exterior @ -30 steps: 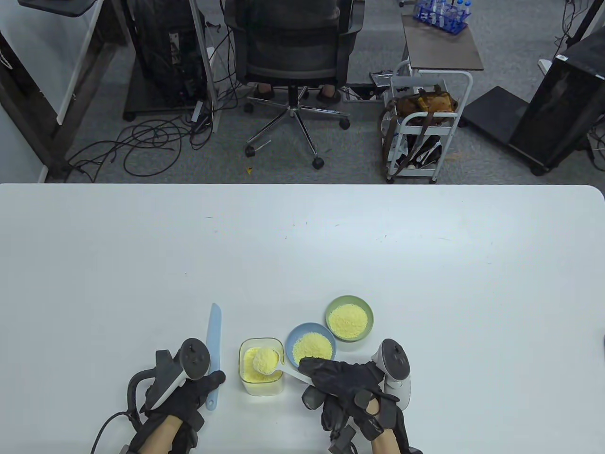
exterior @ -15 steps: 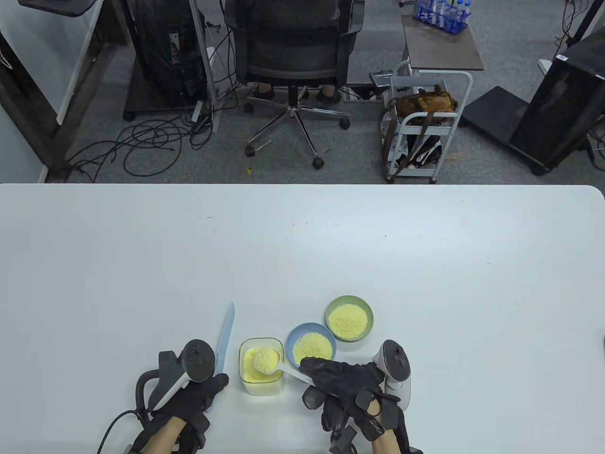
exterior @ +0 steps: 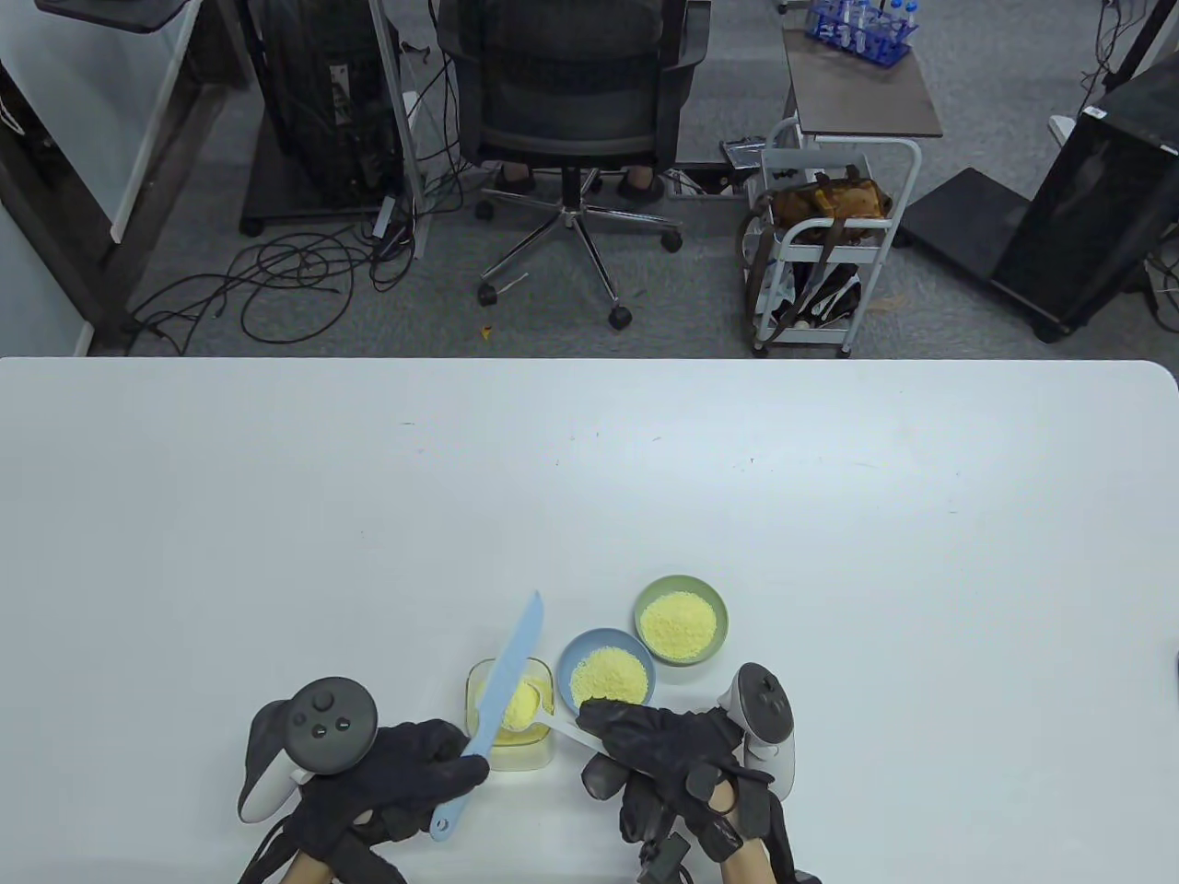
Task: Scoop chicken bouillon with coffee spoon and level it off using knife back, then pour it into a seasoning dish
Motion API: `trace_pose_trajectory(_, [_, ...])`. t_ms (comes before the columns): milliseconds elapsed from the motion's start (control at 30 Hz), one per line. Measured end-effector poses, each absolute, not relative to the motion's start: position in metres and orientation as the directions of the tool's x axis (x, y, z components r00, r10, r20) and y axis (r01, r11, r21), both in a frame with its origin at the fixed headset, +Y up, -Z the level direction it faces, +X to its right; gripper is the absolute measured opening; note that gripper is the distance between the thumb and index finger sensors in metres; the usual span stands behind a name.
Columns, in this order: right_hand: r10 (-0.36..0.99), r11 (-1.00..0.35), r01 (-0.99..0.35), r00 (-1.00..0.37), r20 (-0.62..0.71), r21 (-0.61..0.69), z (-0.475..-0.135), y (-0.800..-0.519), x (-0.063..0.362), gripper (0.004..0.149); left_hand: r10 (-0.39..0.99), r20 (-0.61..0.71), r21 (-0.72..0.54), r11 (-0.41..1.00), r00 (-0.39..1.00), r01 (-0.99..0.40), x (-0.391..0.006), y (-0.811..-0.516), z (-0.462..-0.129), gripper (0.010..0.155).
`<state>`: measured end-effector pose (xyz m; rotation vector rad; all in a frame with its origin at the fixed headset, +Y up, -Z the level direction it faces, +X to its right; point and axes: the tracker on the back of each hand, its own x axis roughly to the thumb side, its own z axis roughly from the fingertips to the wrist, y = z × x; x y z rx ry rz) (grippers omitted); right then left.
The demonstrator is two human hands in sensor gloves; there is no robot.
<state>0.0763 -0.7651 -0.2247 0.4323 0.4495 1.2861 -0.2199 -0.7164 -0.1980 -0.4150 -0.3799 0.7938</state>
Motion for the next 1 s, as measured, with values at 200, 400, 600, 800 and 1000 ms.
trace_pose_trajectory(200, [0.975, 0.214, -0.812, 0.210, -0.069, 0.543, -0.224, -0.765, 0.077, 0.044, 0.691, 0.192, -0.489, 0.683, 0.697, -0.543, -0.209, -0.721, -0.195, 0.048])
trace_pose_trajectory(400, [0.972, 0.222, -0.809, 0.225, -0.062, 0.545, -0.224, -0.763, 0.079, 0.044, 0.679, 0.162, -0.488, 0.686, 0.716, -0.540, -0.218, -0.721, -0.199, 0.048])
trace_pose_trajectory(600, [0.973, 0.219, -0.817, 0.221, -0.062, 0.533, -0.224, -0.763, 0.082, 0.044, 0.692, 0.122, -0.485, 0.667, 0.712, -0.565, -0.228, -0.723, -0.205, 0.048])
trace_pose_trajectory(800, [0.970, 0.230, -0.807, 0.234, -0.062, 0.545, -0.223, -0.763, 0.081, 0.044, 0.684, 0.115, -0.412, 0.693, 0.721, -0.592, -0.242, -0.714, -0.204, 0.047])
trace_pose_trajectory(1000, [0.970, 0.231, -0.805, 0.237, -0.061, 0.547, -0.223, -0.763, 0.081, 0.044, 0.646, -0.029, -0.281, 0.727, 0.763, -0.627, -0.269, -0.722, -0.214, 0.047])
